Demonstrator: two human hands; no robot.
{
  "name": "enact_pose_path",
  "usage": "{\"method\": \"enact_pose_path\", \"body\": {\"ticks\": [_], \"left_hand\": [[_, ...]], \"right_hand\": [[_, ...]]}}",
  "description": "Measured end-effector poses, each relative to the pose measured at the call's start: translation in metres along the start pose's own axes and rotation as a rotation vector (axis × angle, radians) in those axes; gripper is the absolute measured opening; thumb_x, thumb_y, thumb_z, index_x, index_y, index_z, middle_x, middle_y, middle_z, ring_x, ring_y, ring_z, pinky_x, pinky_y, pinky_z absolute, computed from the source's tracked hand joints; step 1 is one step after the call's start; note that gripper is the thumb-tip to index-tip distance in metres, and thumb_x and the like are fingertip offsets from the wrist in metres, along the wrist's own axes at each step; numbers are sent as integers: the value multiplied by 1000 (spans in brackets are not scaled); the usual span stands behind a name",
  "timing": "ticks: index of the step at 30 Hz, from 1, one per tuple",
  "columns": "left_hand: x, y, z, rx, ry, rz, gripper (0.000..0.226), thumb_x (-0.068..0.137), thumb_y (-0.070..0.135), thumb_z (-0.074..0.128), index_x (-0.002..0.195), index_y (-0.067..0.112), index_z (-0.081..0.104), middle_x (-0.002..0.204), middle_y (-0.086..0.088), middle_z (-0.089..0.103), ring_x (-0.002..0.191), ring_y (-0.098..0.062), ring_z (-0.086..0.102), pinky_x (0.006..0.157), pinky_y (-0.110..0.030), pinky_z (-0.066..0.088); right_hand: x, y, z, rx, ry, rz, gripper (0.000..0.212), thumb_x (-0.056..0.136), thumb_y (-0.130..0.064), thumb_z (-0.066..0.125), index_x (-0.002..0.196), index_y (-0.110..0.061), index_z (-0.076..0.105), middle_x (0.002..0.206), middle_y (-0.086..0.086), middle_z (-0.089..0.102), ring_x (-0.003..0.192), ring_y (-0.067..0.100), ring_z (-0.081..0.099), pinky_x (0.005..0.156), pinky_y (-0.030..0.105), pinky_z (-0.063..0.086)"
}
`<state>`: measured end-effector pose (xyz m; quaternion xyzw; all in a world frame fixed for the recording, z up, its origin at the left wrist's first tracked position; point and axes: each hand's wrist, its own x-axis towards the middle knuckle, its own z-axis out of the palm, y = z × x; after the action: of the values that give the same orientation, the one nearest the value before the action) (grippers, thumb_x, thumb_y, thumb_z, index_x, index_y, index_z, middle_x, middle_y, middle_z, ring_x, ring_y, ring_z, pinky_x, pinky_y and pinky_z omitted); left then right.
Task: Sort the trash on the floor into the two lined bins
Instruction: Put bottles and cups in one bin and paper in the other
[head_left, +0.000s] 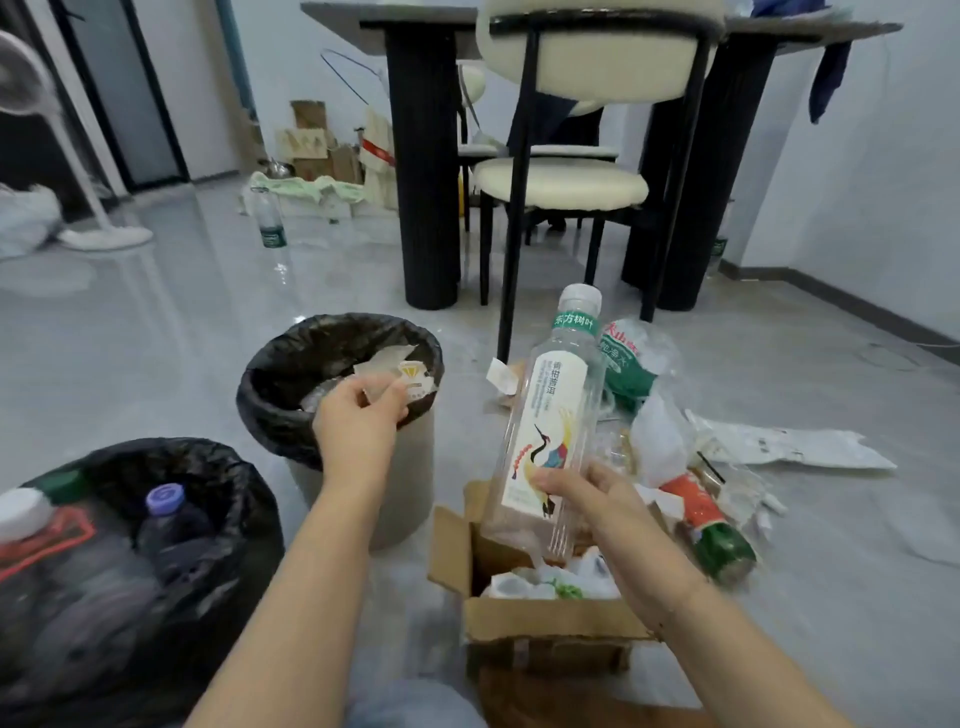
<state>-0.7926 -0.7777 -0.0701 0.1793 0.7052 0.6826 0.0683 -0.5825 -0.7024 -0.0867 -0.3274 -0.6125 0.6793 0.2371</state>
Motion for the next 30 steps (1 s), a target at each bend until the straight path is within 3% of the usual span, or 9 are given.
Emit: {"method": "enact_pose_path", "body": {"ticks": [3, 7, 11, 15, 18, 20, 24, 27, 30], "left_hand": [[53, -6, -19, 251, 59, 59, 16, 85, 24, 66, 88, 9, 68, 91, -5, 70, 89, -24, 65, 76, -31, 51], [85, -10, -38, 628, -80, 10, 44, 88, 29, 65, 117, -2, 57, 108, -5, 60, 109, -29, 58, 80, -30, 42], [59, -3, -64, 554, -96, 123, 51, 91, 23, 59, 139, 13, 49, 135, -1, 55, 111, -8, 57, 95, -23, 40], [1, 1, -105, 398, -36, 218, 28, 88, 18, 64, 115, 26, 67, 112, 10, 67, 102, -3, 60, 93, -22, 46], [-31, 1, -155, 591, 122, 508, 22, 83, 6, 65, 96, 24, 70, 103, 14, 66, 98, -7, 58, 88, -19, 42], [-29, -8, -194, 758, 248, 608, 23, 77, 0, 69, 91, 18, 71, 104, 7, 67, 98, -18, 57, 90, -30, 43], [-8, -34, -242, 812, 316, 338, 41, 73, 23, 81, 111, 18, 65, 122, -2, 57, 113, -29, 50, 97, -38, 35], [-5, -37, -252, 524, 174, 132, 60, 68, 45, 79, 120, 30, 53, 113, 10, 56, 106, -12, 55, 94, -32, 43], [-4, -40, -265, 457, 119, 35, 56, 67, 47, 79, 111, 40, 45, 99, 23, 56, 91, 2, 55, 82, -27, 42]], "right_hand": [[12, 7, 24, -12, -49, 15, 45, 75, -35, 76, 115, -23, 59, 108, -7, 71, 101, 12, 67, 95, 38, 51], [27, 11, 48, 9, -96, 44, 43, 76, -27, 77, 113, -21, 57, 108, -5, 71, 95, 8, 68, 73, 19, 54], [33, 11, 72, -3, -99, 26, 44, 76, -24, 76, 115, -19, 57, 105, -6, 70, 83, -1, 68, 59, 9, 50], [30, 6, 89, 10, -113, -7, 70, 74, -28, 76, 131, -25, 36, 110, -3, 66, 94, 5, 66, 64, 13, 50], [25, -5, 116, -36, -195, -36, 97, 67, -30, 80, 140, -41, 17, 117, -3, 63, 107, 14, 62, 79, 25, 50], [25, -11, 145, -59, -211, -62, 87, 71, -25, 80, 134, -38, 22, 117, -6, 61, 107, 12, 61, 77, 25, 52], [35, -16, 212, -26, -259, -49, 75, 73, -17, 80, 125, -28, 28, 120, -4, 61, 104, 10, 62, 84, 30, 56], [44, -13, 256, -65, -319, -51, 79, 68, -22, 83, 120, -31, 25, 126, -2, 55, 111, 13, 57, 97, 40, 50], [55, -3, 291, -181, -298, -87, 79, 67, -23, 83, 119, -26, 24, 124, -1, 51, 111, 16, 54, 97, 34, 48]]}}
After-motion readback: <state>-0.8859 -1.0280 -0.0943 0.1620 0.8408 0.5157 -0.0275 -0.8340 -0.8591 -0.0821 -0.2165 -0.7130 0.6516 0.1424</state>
